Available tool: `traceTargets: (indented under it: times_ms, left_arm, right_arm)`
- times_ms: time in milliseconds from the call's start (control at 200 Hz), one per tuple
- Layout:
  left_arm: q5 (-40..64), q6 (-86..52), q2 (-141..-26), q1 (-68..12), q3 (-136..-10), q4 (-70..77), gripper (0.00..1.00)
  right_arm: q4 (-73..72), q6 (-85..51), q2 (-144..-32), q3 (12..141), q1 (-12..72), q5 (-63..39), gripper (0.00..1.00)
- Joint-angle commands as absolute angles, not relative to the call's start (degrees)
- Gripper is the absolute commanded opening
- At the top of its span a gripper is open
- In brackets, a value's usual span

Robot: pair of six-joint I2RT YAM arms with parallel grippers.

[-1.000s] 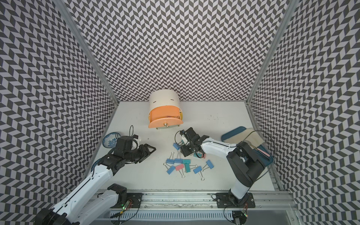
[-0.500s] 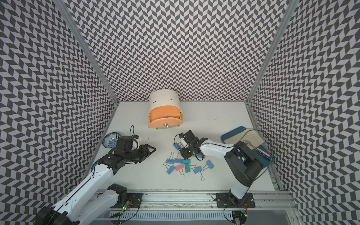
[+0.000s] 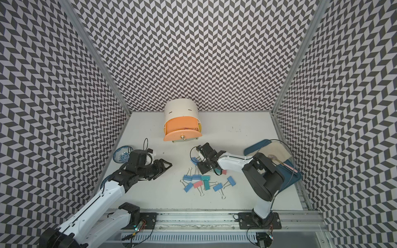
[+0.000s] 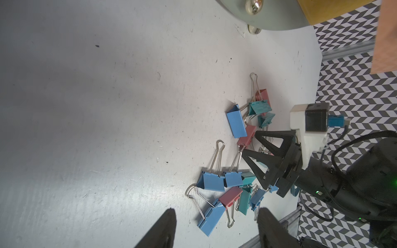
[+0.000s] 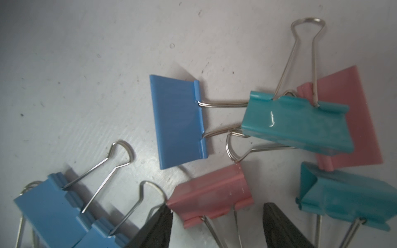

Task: Put the binder clips in the drawer according to color
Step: Pick up the binder clip at the center of the board.

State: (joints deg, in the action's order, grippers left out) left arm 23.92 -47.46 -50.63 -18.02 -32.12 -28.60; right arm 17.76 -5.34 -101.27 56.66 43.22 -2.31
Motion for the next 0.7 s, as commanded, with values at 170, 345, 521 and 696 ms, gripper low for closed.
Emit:
traceTargets:
  times_ms: [170,345,521,696]
  left_arm:
    - [23.1,-46.4,-50.5,-18.2,-34.5,-30.0,0.65]
    - [23.1,-46.5,-50.5,-18.2,-34.6,-29.9,0.65]
    - [22.9,-46.6,-50.5,-18.1,-34.8,-29.6,0.65]
    - [22.6,-46.4,-50.7,-18.1,-35.8,-29.6,0.65]
  right_arm:
    - [16.5,-5.0,-103.5,59.4,43.5,-0.9,0.7]
    - [16.3,-5.0,-103.2,59.0,43.7,-1.4,0.65]
    - [15.6,-5.7,-101.1,57.3,44.3,-1.9,0.58]
    - [16.3,-7.2,-97.2,56.7,44.7,-2.1,0.54]
